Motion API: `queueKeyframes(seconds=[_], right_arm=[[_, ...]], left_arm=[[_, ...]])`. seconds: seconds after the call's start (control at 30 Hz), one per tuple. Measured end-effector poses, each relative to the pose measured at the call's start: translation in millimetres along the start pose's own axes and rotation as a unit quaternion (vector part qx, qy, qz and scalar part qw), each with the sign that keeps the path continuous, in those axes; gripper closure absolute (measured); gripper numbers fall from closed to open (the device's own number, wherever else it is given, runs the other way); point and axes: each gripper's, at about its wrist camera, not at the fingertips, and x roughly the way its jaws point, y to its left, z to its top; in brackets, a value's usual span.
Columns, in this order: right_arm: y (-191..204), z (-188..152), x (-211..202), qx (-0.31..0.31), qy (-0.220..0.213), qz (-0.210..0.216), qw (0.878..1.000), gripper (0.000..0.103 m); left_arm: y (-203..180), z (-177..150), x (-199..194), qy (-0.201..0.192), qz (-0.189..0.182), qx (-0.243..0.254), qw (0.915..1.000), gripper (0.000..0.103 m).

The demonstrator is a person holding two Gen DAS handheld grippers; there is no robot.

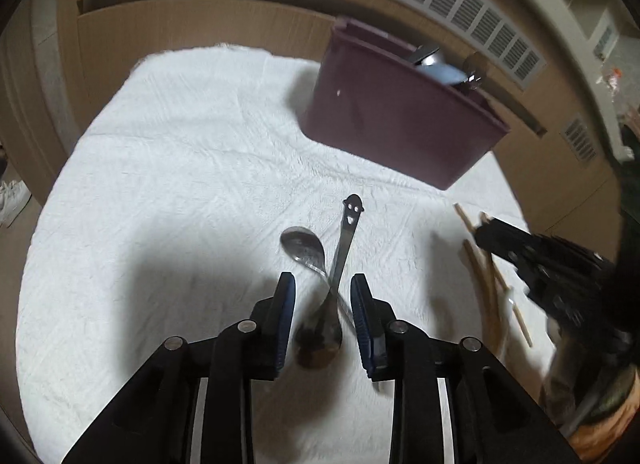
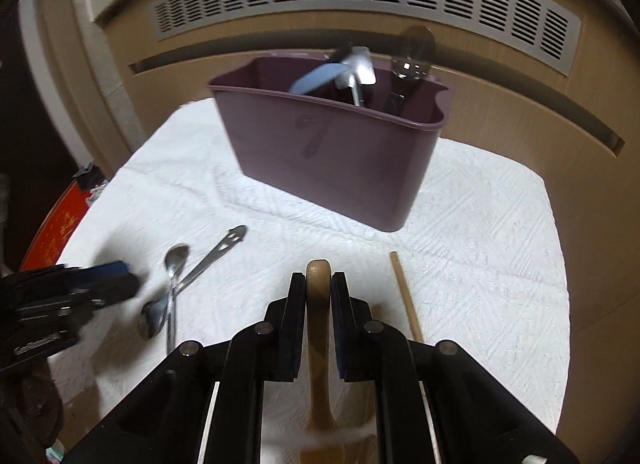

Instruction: Organize utensils

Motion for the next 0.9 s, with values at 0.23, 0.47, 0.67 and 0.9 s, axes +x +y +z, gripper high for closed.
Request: queueKeyframes(seconds=[0.23, 0.47, 0.67, 0.9], right_arm=[[-7, -10, -14, -0.015, -0.018, 0.015, 1.0, 0.091], [-4, -18, -19, -0.024, -0.023, 0.026, 0.999, 0.091], [-1, -18, -41, -0.033, -0.041, 0.039, 0.998, 0.091], [5, -19, -72, -0.044, -0.065, 0.033, 0.996, 0.092]], left_arm=[[-12, 25, 35, 0.042, 0.086, 0.002, 0.9955, 0.073], [-22, 23, 36, 0.026, 0.091, 0.044, 0.9945, 0.075], [-21, 1, -18, -0.062, 0.044, 0.047, 0.996, 0.076], [-43, -11, -86, -0.174, 0.042, 0.097, 0.979, 0.08]])
